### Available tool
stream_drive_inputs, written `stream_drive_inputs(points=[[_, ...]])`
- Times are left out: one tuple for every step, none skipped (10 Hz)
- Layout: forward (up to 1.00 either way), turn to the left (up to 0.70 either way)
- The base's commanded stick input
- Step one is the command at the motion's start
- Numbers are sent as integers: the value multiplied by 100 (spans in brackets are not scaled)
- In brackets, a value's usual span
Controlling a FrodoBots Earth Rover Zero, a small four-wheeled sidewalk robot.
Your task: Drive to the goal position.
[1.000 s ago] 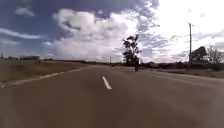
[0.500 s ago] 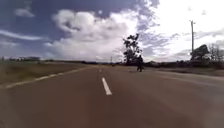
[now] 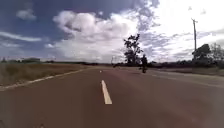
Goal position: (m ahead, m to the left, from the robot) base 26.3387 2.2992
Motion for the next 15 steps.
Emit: stream_drive_inputs(points=[[95,38],[95,38],[95,31],[95,23],[95,14],[95,0],[95,0],[95,0],[95,0],[95,0],[95,0],[95,0],[95,0],[95,0],[95,0]])
